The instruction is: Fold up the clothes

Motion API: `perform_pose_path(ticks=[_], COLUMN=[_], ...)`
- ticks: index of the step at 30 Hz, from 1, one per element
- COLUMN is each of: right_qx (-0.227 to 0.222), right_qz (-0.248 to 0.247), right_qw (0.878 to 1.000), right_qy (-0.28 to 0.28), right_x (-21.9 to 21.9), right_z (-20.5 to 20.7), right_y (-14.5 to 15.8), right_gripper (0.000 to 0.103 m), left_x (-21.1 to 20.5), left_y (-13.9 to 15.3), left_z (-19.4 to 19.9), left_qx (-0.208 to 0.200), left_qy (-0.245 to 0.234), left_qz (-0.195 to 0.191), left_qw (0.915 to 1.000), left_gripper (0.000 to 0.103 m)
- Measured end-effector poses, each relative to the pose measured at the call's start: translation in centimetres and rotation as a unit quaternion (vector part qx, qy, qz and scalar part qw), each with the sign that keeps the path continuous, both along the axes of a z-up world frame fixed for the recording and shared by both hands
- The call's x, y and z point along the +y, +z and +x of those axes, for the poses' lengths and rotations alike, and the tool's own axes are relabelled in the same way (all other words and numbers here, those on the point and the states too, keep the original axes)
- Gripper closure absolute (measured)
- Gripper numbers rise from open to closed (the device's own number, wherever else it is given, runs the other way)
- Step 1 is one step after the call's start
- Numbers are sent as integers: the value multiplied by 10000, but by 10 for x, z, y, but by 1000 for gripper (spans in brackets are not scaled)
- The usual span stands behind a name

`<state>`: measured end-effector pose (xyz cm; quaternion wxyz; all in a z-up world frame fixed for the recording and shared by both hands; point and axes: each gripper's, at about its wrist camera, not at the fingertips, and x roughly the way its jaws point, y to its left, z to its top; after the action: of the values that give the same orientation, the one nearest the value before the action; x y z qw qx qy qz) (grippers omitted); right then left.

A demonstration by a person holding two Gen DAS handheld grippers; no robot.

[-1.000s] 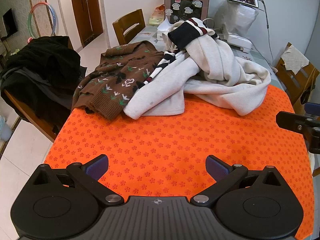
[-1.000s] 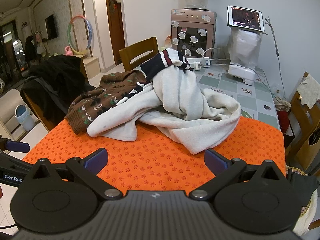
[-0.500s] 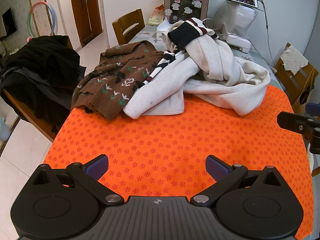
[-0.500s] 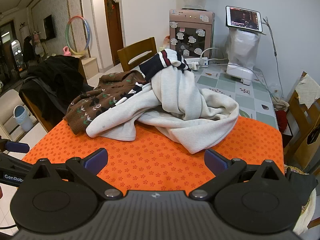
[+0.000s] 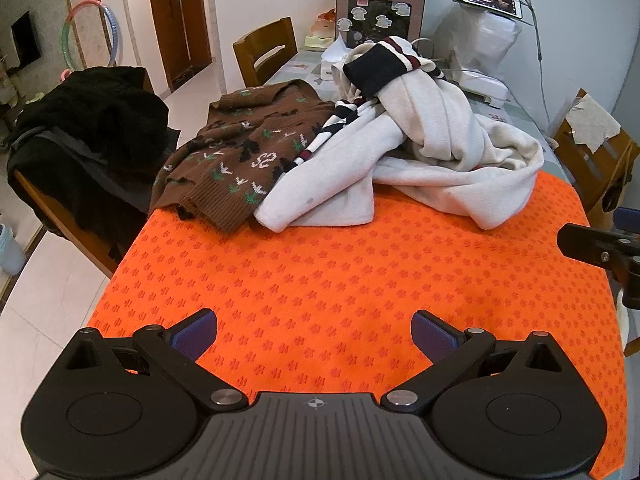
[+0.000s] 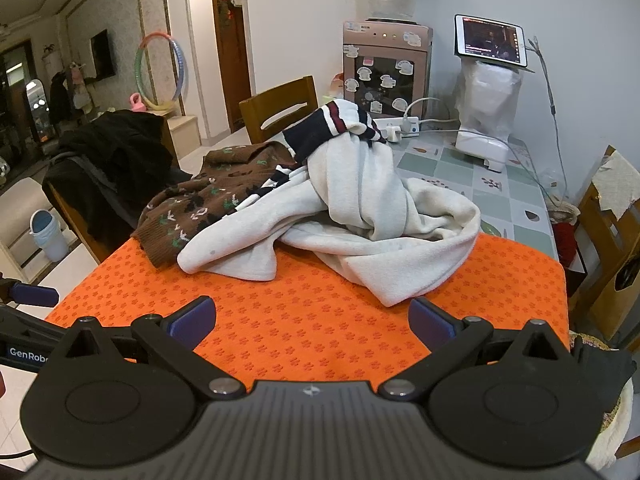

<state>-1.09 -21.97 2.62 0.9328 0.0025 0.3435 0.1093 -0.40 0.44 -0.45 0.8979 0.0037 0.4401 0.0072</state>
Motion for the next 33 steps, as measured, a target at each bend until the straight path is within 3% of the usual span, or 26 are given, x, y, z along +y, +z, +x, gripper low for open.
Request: perform_pose_path(ticks=[21, 27, 33], right_qx=[41, 62, 87], right_qz=[5, -77, -77], right_qw=[9993, 9996, 9999], right_qy=[383, 263, 11], right_x=[9, 32, 76], right_z=[-2, 8, 28], right_y=[-3, -5, -14], right_gripper=[0, 0, 0], left_x=[11, 35, 87], left_y=[-4, -9, -15], left_z=[-11, 6, 40], left_qx=[91, 57, 148], left_qy=[271, -12, -556], left_qz=[-31, -16, 177], left_qw=[9996, 10000, 9982], left_gripper=[0, 0, 0])
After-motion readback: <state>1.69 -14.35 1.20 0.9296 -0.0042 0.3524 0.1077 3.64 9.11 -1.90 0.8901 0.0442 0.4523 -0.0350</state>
